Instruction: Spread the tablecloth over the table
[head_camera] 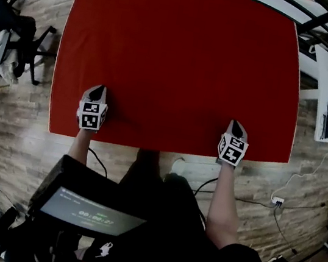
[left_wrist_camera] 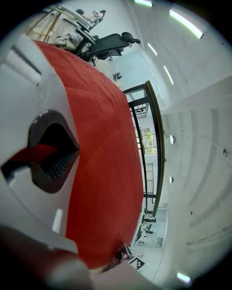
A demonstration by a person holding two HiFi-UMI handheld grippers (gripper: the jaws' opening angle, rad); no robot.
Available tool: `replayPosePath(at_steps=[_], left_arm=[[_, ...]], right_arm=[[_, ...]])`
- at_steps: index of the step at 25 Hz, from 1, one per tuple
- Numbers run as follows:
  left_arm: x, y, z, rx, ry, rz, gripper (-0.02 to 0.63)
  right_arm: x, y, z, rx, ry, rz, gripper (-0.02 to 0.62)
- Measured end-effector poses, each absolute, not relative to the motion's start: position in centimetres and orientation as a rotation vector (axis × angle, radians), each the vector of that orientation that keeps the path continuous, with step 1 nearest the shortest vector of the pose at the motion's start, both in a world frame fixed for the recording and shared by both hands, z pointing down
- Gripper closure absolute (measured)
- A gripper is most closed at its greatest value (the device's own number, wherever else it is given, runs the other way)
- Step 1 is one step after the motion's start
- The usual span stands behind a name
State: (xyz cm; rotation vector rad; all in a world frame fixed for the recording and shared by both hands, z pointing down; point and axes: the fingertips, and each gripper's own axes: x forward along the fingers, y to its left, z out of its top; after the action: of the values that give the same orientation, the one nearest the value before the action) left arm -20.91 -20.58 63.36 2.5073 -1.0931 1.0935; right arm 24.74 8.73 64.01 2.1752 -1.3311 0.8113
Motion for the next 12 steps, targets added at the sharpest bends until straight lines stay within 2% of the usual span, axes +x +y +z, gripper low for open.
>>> replayPosePath(at_steps=[12], left_arm=[[-23.4,-21.5,63.9,2.478,-1.115,1.1,0.598]], right_arm=[[21.7,7.7,64.0,2.14,-1.344,0.809,0.586]])
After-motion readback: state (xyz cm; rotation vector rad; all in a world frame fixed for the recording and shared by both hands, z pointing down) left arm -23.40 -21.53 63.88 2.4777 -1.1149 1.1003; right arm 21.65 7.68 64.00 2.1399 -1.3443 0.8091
